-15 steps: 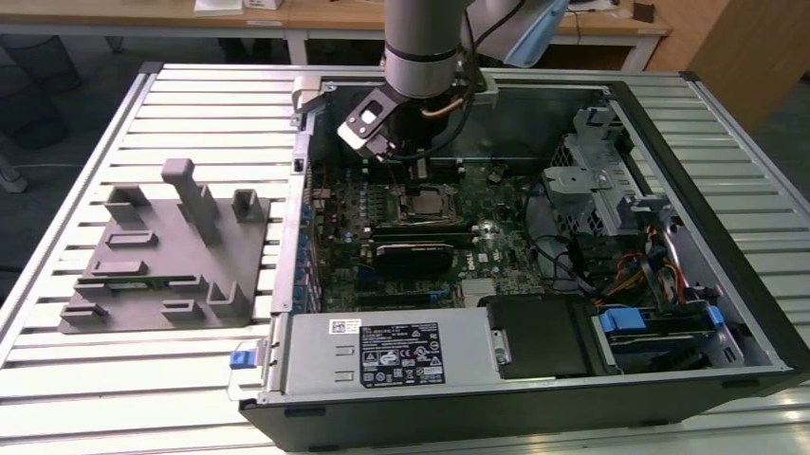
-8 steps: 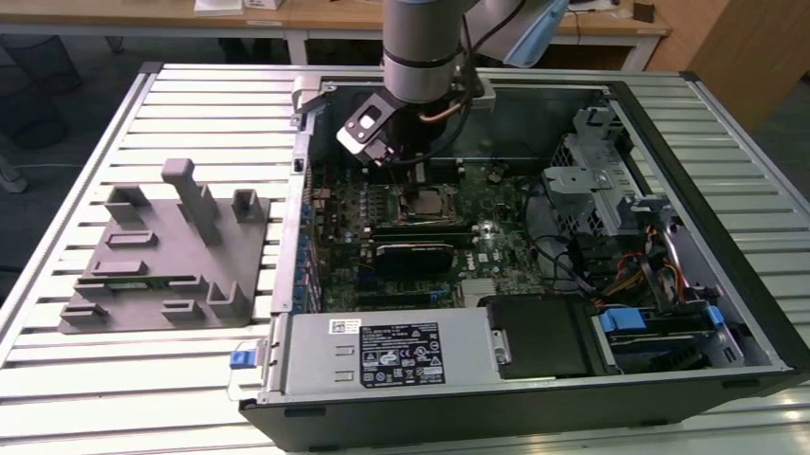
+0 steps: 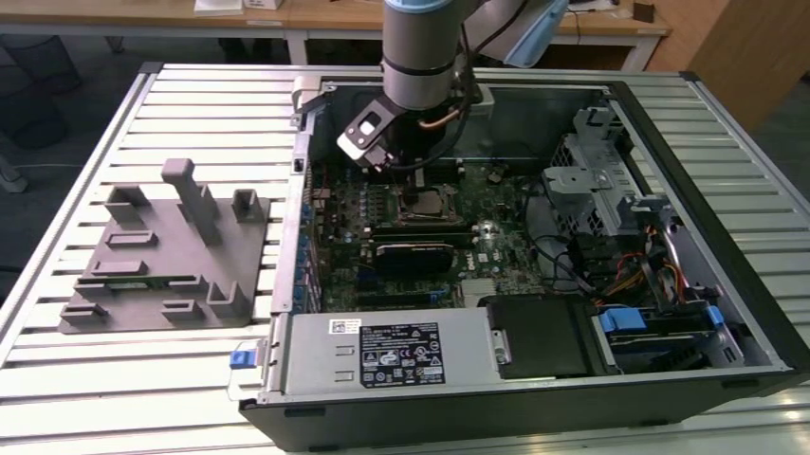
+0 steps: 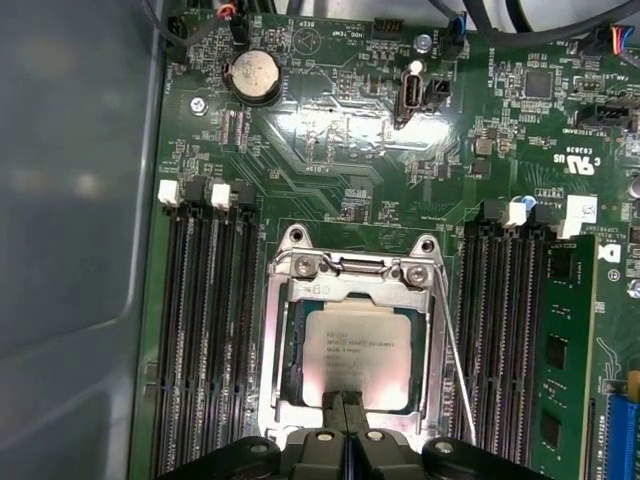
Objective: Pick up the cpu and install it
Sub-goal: 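Close the cpu cover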
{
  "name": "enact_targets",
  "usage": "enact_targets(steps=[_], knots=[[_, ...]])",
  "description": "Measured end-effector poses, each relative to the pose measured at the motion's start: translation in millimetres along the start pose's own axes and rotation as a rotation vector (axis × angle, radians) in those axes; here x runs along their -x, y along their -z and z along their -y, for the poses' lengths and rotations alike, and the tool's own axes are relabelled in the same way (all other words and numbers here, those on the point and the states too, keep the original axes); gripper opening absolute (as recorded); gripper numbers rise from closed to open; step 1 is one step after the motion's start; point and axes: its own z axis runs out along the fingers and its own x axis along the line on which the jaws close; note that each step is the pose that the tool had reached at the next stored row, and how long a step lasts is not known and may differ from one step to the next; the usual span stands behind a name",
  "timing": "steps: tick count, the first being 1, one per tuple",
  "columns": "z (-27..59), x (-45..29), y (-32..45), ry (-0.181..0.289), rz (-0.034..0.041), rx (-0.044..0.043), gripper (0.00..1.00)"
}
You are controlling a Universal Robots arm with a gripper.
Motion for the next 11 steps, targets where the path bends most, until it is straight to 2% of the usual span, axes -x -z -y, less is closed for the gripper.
enact_targets(steps=[11], knots=[[-5.5,0.3,-0.7,0.0,-0.0001,0.0,0.11]])
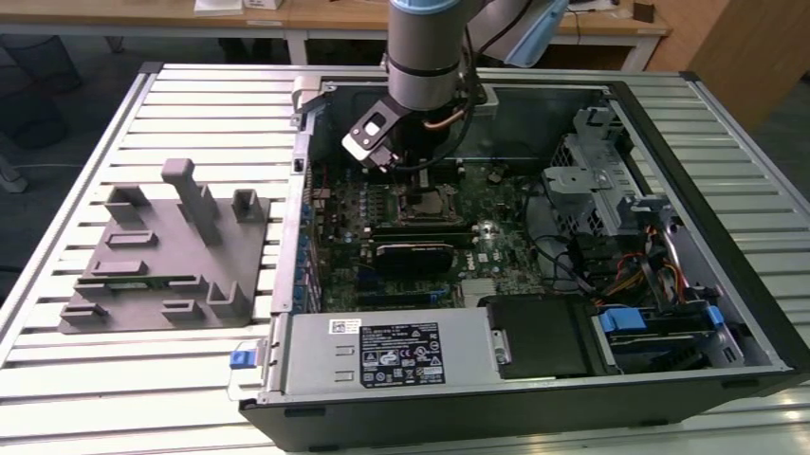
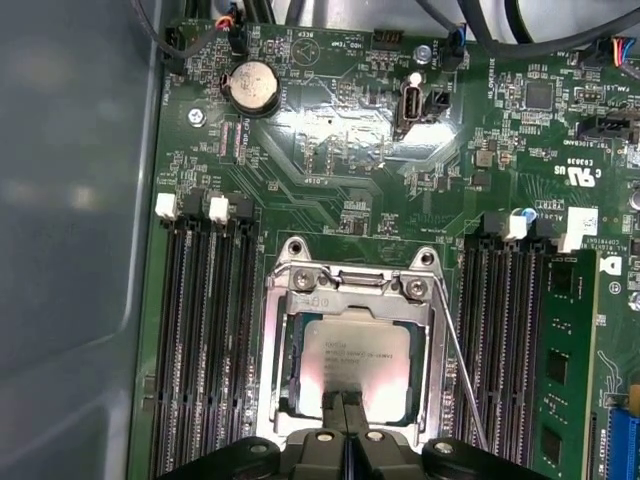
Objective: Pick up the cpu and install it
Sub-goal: 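Close the cpu cover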
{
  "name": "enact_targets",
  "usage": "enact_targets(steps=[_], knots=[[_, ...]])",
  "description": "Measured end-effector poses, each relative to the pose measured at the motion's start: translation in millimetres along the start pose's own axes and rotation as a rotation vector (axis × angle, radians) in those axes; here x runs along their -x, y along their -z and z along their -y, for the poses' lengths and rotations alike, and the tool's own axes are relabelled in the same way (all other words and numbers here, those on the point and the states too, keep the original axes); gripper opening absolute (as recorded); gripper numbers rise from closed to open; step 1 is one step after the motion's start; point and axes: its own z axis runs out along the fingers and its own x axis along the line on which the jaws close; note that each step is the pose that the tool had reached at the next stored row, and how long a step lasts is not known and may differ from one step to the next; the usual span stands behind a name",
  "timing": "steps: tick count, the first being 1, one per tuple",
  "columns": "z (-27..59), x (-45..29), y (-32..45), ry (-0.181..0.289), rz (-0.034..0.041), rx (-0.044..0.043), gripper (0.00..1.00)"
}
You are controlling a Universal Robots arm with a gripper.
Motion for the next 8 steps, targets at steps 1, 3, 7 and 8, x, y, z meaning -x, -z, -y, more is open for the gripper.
enact_targets(steps=[1,3,7,8], knots=[[0.0,0.0,0.0,0.0,0.0,0.0,0.11],[-0.1,0.0,0.8,0.0,0.0003,-0.0002,0.11],[-0.2,0.0,5.7,0.0,0.0,0.0001,0.11],[-0.3,0.0,7.7,0.0,0.0,0.0001,0.11]])
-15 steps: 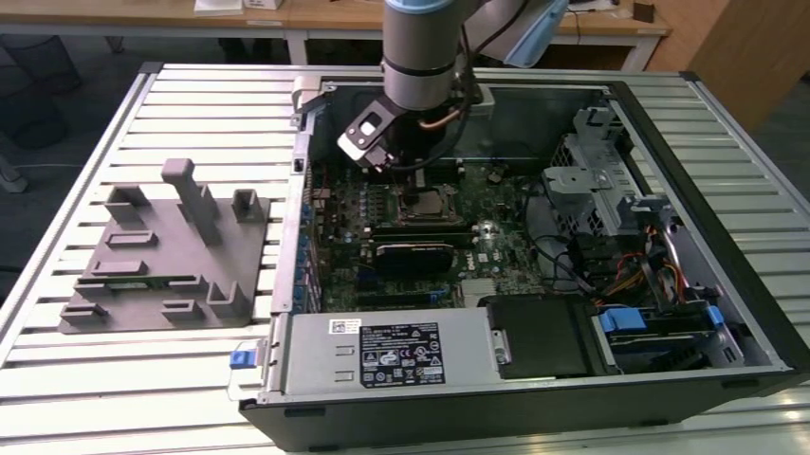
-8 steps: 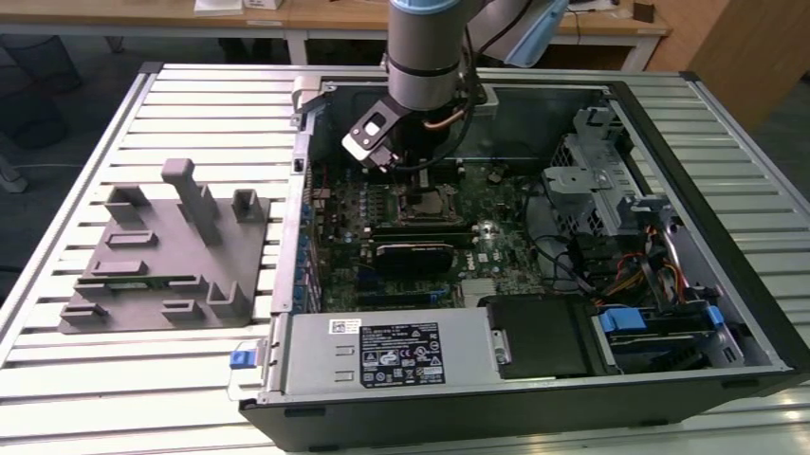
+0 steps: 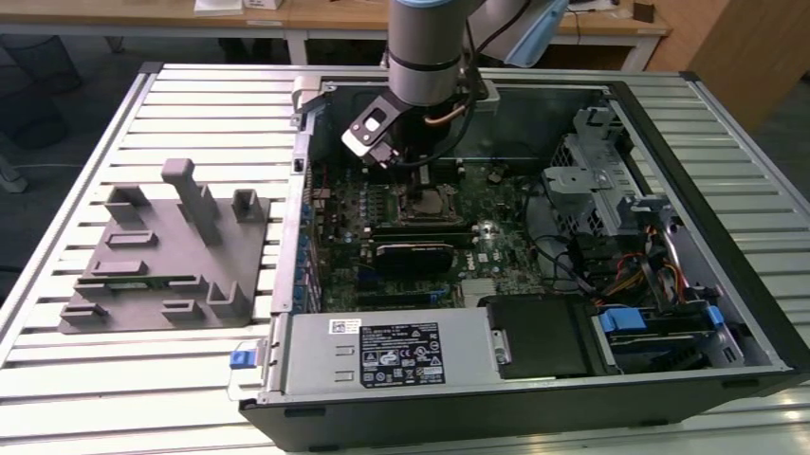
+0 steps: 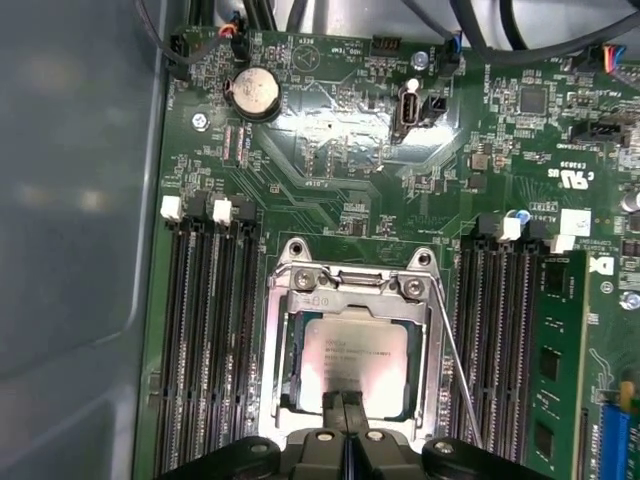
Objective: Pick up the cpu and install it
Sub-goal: 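Close the cpu cover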
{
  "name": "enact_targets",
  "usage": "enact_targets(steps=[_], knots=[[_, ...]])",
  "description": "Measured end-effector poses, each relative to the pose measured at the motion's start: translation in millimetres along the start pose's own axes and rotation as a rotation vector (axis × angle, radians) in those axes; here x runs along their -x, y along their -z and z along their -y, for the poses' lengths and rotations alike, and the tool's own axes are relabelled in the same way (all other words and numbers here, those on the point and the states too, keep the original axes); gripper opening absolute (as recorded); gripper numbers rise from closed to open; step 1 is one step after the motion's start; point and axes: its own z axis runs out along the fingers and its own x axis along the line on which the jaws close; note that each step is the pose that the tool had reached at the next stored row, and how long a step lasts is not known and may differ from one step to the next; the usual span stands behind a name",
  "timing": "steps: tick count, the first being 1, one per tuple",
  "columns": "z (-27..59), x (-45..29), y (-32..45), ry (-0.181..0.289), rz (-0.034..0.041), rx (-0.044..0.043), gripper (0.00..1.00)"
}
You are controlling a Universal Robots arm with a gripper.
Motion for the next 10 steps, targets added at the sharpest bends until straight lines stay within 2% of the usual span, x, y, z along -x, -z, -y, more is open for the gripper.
enact_targets(steps=[2,5,10], knots=[[-0.1,0.0,3.7,0.0,0.0001,-0.0001,0.11],[-0.9,1.0,4.4,0.0,-0.0001,0.0,0.11],[-9.3,2.9,4.0,0.0,-0.0007,-0.0002,0.11]])
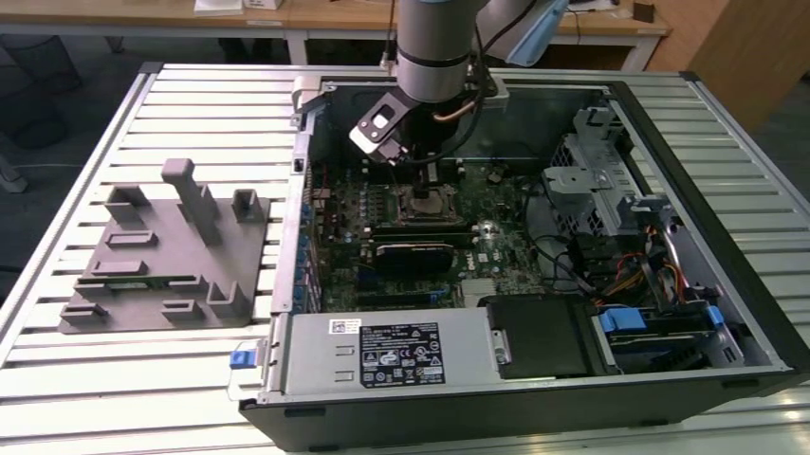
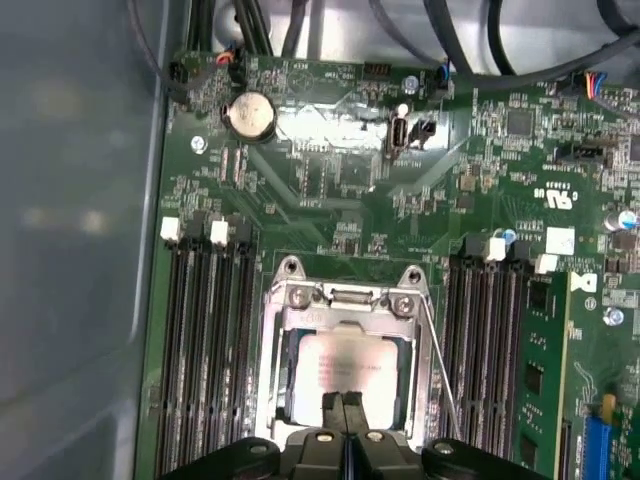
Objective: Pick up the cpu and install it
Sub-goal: 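Close the cpu cover, then install the first cpu locking lever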
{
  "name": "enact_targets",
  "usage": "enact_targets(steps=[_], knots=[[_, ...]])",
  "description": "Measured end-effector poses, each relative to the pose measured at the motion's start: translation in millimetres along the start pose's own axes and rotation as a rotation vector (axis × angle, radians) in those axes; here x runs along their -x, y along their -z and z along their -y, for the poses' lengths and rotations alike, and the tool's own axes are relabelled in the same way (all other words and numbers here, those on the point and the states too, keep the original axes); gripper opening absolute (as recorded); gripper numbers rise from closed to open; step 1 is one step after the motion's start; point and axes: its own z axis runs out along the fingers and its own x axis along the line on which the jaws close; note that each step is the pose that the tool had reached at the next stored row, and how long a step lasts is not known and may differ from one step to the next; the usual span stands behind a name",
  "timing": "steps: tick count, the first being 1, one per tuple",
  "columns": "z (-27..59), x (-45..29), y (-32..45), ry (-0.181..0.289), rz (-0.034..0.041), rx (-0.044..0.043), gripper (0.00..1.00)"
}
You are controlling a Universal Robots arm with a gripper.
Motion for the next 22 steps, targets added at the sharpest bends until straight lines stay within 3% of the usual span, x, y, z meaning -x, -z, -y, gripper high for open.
enact_targets(steps=[5,22], knots=[[-8.2,0.5,-0.3,0.0,0.0,-0.0004,0.11],[-16.2,1.0,-0.5,0.0,0.0001,-0.0005,0.11]])
